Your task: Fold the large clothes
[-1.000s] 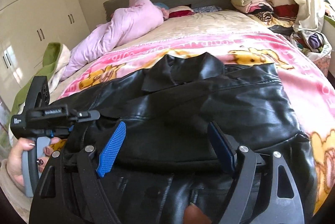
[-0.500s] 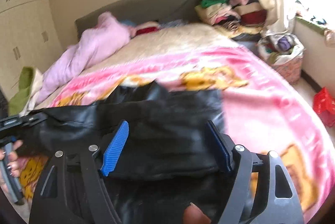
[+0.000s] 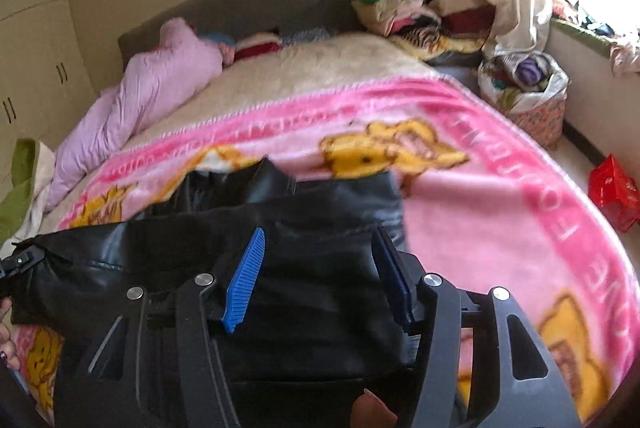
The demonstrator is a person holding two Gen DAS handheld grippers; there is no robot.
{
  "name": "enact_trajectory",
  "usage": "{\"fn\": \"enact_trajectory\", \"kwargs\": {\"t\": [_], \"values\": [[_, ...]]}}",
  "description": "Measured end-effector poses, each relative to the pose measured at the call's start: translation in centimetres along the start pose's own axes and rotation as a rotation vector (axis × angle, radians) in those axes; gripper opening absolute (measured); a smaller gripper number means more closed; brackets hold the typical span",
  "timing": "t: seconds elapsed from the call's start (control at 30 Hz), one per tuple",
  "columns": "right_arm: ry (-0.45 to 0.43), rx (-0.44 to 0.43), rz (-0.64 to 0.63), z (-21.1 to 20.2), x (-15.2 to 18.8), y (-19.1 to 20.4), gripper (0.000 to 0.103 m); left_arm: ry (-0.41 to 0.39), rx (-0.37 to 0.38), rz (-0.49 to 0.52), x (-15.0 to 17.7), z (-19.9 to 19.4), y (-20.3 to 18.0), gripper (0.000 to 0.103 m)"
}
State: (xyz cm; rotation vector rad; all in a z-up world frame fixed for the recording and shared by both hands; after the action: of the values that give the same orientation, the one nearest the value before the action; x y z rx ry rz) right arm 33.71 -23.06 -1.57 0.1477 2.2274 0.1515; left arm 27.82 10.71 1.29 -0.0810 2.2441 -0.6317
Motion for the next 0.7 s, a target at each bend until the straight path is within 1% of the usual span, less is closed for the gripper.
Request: {"fn": "enact_trajectory", "kwargs": {"t": [0.1,0.13,0.17,0.23,0.3,0.37,0.4,0.47,0.53,0.6,0.7], "values": [[0.043,0.037,-0.028,1.7,0.7,0.1,0.054,0.024,-0.007,0.005,0.5,0.8,0.3,0.003],[0.054,0.063,-0.038,2.4,1.0,-0.2,0.054,0.031,-0.009,0.009,0.7,1.0,0.3,0.003],[0.065,0.100,-0.047,3.0,1.3,-0.7,0.054,0.041,-0.017,0.018,1.0,1.4,0.3,0.003],[0.088,0.143,-0.058,4.0,1.8,-1.5,0.053,0.064,-0.029,0.031,1.5,2.3,0.3,0.003],[0.111,0.178,-0.041,5.1,2.4,-2.9,0.052,0.085,-0.028,0.034,2.0,3.1,0.4,0.003],[0.132,0.174,-0.002,5.8,2.8,-4.1,0.052,0.107,-0.040,0.042,2.4,3.9,0.4,0.003],[0.140,0.170,0.023,6.1,2.9,-4.7,0.052,0.122,-0.056,0.045,2.7,4.4,0.6,0.004],[0.143,0.167,0.031,6.2,2.9,-5.0,0.052,0.161,-0.094,0.039,3.3,5.5,1.2,0.005],[0.138,0.172,0.014,5.8,2.8,-4.6,0.052,0.193,-0.130,0.026,3.8,6.2,2.1,0.009],[0.123,0.166,-0.011,4.7,2.5,-3.8,0.053,0.201,-0.125,0.008,3.9,6.3,2.6,0.009],[0.103,0.106,-0.013,2.9,2.3,-2.6,0.053,0.197,-0.131,0.009,3.7,5.8,2.7,0.016]]}}
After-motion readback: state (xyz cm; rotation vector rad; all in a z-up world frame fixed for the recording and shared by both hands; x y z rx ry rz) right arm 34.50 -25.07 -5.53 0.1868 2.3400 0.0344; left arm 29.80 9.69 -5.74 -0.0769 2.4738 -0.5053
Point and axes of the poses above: each gripper's, at about its wrist camera, not at the fingertips, and z roughly the way its jaws point, y to its left, x to its underside, the point moved 1 cm from there along z, roughly the way its jaws point, and after that the axes turned 1 degree about -y, right-handed, at the moved point
